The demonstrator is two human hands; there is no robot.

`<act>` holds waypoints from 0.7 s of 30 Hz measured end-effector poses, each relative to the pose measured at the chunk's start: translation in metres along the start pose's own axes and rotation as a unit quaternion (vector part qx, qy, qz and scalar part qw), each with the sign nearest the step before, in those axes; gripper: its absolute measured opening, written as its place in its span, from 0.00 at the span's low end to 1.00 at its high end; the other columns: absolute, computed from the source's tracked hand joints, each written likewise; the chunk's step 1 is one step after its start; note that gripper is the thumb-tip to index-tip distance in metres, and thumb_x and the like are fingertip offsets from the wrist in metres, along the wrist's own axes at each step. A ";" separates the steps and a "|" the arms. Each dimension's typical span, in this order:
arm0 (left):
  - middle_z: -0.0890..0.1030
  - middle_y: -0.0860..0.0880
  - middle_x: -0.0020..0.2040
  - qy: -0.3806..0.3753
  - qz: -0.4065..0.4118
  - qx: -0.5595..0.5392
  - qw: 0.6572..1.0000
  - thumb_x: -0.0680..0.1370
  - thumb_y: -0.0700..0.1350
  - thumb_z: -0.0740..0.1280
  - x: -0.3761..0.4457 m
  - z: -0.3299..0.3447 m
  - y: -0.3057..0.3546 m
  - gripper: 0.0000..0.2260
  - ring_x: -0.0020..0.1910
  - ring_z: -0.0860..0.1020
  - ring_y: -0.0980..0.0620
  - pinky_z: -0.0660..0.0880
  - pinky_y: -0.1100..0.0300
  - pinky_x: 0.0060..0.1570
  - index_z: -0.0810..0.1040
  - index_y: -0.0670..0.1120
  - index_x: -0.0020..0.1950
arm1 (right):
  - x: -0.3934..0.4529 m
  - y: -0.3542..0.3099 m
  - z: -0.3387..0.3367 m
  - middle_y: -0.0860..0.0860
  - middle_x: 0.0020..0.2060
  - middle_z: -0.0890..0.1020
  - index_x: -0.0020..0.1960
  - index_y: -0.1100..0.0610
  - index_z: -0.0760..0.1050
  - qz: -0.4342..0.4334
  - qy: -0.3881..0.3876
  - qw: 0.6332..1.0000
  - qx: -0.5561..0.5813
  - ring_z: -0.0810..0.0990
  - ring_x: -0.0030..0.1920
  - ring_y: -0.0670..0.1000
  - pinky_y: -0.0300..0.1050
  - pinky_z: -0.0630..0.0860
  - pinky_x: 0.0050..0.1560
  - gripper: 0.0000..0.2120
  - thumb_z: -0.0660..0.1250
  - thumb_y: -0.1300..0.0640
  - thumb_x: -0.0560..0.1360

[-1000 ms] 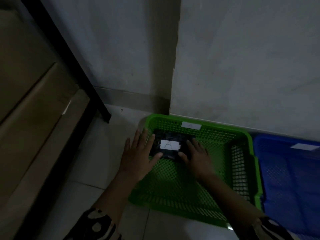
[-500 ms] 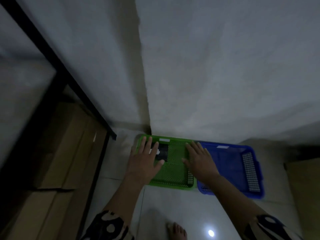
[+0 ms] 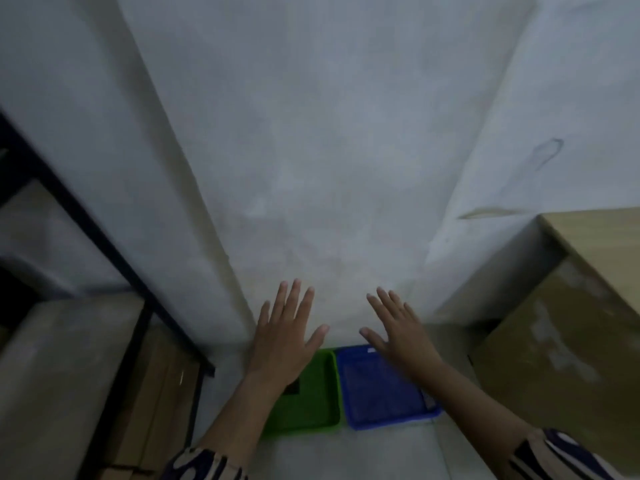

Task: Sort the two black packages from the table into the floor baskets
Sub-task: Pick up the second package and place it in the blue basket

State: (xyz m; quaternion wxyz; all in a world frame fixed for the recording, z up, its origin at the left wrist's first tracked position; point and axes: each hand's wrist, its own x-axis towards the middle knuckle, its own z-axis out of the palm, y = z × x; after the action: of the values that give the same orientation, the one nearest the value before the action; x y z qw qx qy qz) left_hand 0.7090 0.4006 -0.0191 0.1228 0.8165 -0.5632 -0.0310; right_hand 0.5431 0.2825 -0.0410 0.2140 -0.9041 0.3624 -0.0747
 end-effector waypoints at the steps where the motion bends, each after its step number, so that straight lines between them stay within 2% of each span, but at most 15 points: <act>1: 0.51 0.47 0.76 0.004 0.004 -0.004 1.000 0.70 0.70 0.32 0.002 -0.004 0.004 0.40 0.72 0.43 0.48 0.53 0.44 0.70 0.52 0.49 0.74 | 0.000 0.000 -0.007 0.55 0.75 0.52 0.72 0.53 0.51 -0.012 0.008 1.000 0.008 0.47 0.75 0.55 0.52 0.47 0.74 0.54 0.26 0.23 0.57; 3: 0.53 0.45 0.76 0.035 0.014 -0.012 0.999 0.69 0.70 0.30 0.003 -0.014 0.018 0.41 0.71 0.42 0.48 0.52 0.44 0.70 0.53 0.49 0.74 | -0.008 0.005 -0.029 0.54 0.75 0.52 0.72 0.52 0.51 -0.024 0.040 0.999 0.019 0.44 0.74 0.52 0.49 0.45 0.73 0.51 0.28 0.24 0.59; 5: 0.55 0.45 0.76 0.051 0.026 -0.008 0.998 0.70 0.69 0.31 -0.002 -0.024 0.061 0.40 0.72 0.44 0.48 0.54 0.44 0.70 0.54 0.48 0.74 | -0.035 0.028 -0.059 0.53 0.75 0.51 0.72 0.52 0.50 -0.031 0.073 0.997 0.022 0.41 0.71 0.48 0.46 0.43 0.71 0.49 0.29 0.25 0.61; 9: 0.69 0.41 0.70 0.079 0.051 0.021 0.995 0.76 0.64 0.38 -0.013 -0.033 0.146 0.31 0.71 0.61 0.44 0.68 0.39 0.60 0.60 0.47 0.70 | -0.084 0.080 -0.113 0.53 0.75 0.51 0.72 0.51 0.49 -0.022 0.106 0.994 0.024 0.42 0.72 0.47 0.45 0.41 0.71 0.48 0.30 0.25 0.61; 12: 0.71 0.41 0.69 0.091 0.075 0.021 0.993 0.77 0.64 0.39 -0.016 -0.031 0.208 0.30 0.67 0.68 0.40 0.70 0.39 0.58 0.60 0.47 0.69 | -0.116 0.117 -0.151 0.55 0.75 0.54 0.72 0.53 0.52 -0.030 0.131 0.990 0.030 0.47 0.74 0.53 0.46 0.42 0.70 0.47 0.33 0.26 0.63; 15: 0.70 0.42 0.69 0.116 0.094 0.019 0.989 0.77 0.64 0.40 -0.012 -0.027 0.261 0.30 0.70 0.61 0.45 0.63 0.37 0.62 0.59 0.47 0.70 | -0.140 0.153 -0.188 0.58 0.73 0.59 0.71 0.56 0.57 -0.028 0.178 0.983 0.018 0.48 0.72 0.53 0.50 0.45 0.70 0.44 0.36 0.28 0.67; 17: 0.69 0.42 0.70 0.121 0.112 0.008 0.986 0.77 0.63 0.40 -0.006 -0.027 0.292 0.29 0.69 0.57 0.48 0.57 0.38 0.62 0.58 0.47 0.71 | -0.153 0.172 -0.209 0.60 0.71 0.64 0.69 0.57 0.61 -0.017 0.208 0.978 0.000 0.54 0.71 0.56 0.55 0.51 0.69 0.41 0.38 0.30 0.70; 19: 0.69 0.42 0.70 0.123 0.135 0.002 0.983 0.77 0.63 0.40 0.001 -0.025 0.318 0.29 0.69 0.56 0.48 0.59 0.38 0.62 0.58 0.47 0.71 | -0.161 0.192 -0.227 0.62 0.68 0.69 0.67 0.58 0.63 -0.010 0.227 0.974 -0.020 0.63 0.70 0.62 0.61 0.59 0.67 0.36 0.41 0.33 0.73; 21: 0.69 0.42 0.70 0.122 0.159 -0.004 0.980 0.77 0.63 0.40 0.011 -0.023 0.340 0.29 0.69 0.56 0.48 0.61 0.38 0.62 0.59 0.47 0.70 | -0.168 0.212 -0.241 0.63 0.66 0.71 0.66 0.58 0.62 0.005 0.228 0.973 -0.045 0.67 0.67 0.64 0.64 0.63 0.64 0.33 0.41 0.35 0.74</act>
State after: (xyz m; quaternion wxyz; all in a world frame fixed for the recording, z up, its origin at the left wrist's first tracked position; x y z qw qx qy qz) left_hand 0.4069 0.2801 0.0844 0.1968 0.7141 -0.6663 0.0862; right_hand 0.2192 0.1806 0.0848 0.0853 -0.8703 0.4087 -0.2612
